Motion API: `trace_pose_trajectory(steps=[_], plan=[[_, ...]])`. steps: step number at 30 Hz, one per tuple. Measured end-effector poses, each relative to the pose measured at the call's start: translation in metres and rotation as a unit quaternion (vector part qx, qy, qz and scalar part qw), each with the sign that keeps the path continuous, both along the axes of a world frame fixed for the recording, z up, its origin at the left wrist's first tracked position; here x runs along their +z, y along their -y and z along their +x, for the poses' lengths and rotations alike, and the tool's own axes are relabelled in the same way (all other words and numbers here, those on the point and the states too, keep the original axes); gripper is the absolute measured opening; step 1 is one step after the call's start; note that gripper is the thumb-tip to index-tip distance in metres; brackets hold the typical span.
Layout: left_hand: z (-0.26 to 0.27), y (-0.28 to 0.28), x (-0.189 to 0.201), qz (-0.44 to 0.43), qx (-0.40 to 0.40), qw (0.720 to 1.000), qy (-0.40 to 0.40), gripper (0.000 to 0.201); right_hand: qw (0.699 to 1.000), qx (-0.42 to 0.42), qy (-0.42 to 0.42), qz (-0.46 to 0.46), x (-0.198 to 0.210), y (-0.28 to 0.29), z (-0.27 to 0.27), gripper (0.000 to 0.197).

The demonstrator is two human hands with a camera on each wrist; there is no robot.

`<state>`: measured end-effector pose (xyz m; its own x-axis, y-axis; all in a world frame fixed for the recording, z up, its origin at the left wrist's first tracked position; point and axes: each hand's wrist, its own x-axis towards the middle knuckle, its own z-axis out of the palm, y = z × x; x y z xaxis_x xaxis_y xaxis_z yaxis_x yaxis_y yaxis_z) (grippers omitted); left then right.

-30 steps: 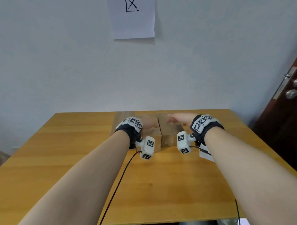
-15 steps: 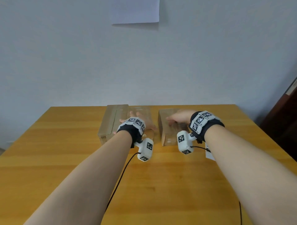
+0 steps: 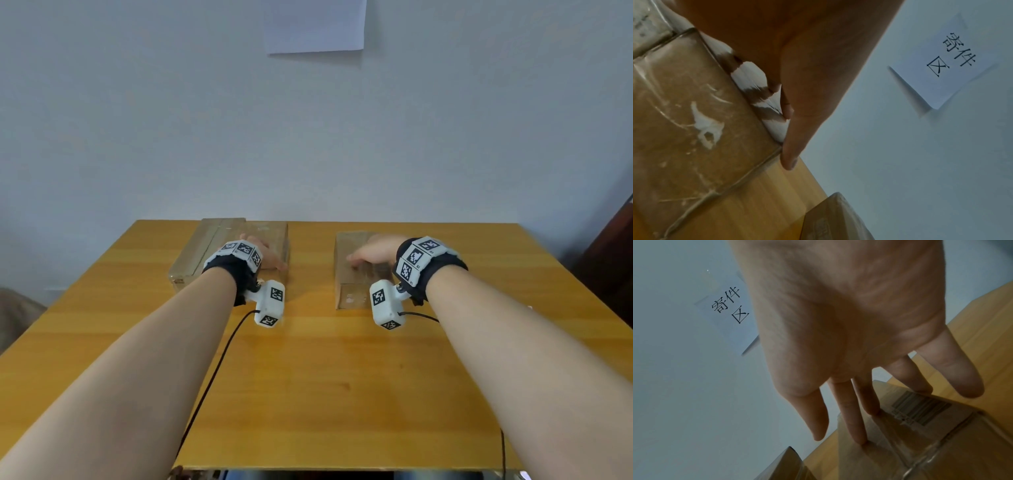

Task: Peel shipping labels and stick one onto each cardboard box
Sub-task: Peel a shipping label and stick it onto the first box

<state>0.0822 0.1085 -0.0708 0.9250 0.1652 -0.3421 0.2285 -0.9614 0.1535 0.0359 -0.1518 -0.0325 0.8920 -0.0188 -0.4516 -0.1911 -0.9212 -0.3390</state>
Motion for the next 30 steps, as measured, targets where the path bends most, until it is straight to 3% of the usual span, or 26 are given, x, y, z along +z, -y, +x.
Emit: trace_pose_trajectory(steps=[5,7,8,10,11,13,15,18,21,23,27,30], plan=[[0.000,-0.016,-0.005,-0.001,0.067,0.998,0.004,0.094,1.000,0.019,0.017,0.015,0.000,-0.015,-0.010,0.028],[0.037,-0.025,-0.036,-0.033,0.100,0.994,0.035,0.087,0.999,0.014,0.025,0.045,-0.001,-0.015,-0.015,0.030],[0.061,-0.028,-0.052,-0.041,0.091,0.995,0.030,0.087,0.997,-0.002,0.035,0.068,-0.003,-0.014,-0.016,0.034],[0.072,-0.016,-0.054,-0.036,0.046,0.997,0.051,0.104,0.989,-0.043,0.080,0.114,-0.006,-0.008,-0.019,0.042],[0.071,-0.011,-0.053,-0.062,0.050,0.994,0.075,0.098,0.984,-0.061,0.107,0.127,-0.007,-0.003,-0.020,0.039],[0.049,0.013,-0.037,-0.096,0.057,0.989,0.100,0.063,0.980,-0.096,0.130,0.114,-0.013,0.015,-0.017,0.034],[-0.020,0.055,0.017,-0.172,0.014,0.980,0.102,0.045,0.983,-0.131,0.106,0.068,-0.019,0.036,-0.020,0.038],[-0.037,0.088,0.026,-0.255,-0.051,0.962,0.085,0.035,0.988,-0.150,0.024,-0.029,-0.031,0.066,-0.034,0.050],[-0.042,0.108,0.013,-0.284,-0.095,0.953,0.044,0.021,0.986,-0.130,-0.057,-0.093,-0.045,0.090,-0.048,0.058],[-0.049,0.112,0.004,-0.278,-0.114,0.953,0.040,0.015,0.984,-0.124,-0.082,-0.097,-0.049,0.098,-0.055,0.064],[-0.056,0.109,-0.011,-0.315,-0.079,0.944,0.053,0.032,0.987,-0.120,-0.086,-0.059,-0.045,0.096,-0.056,0.067],[-0.058,0.109,-0.012,-0.341,-0.072,0.935,0.066,0.033,0.989,-0.116,-0.088,-0.021,-0.041,0.084,-0.052,0.072]])
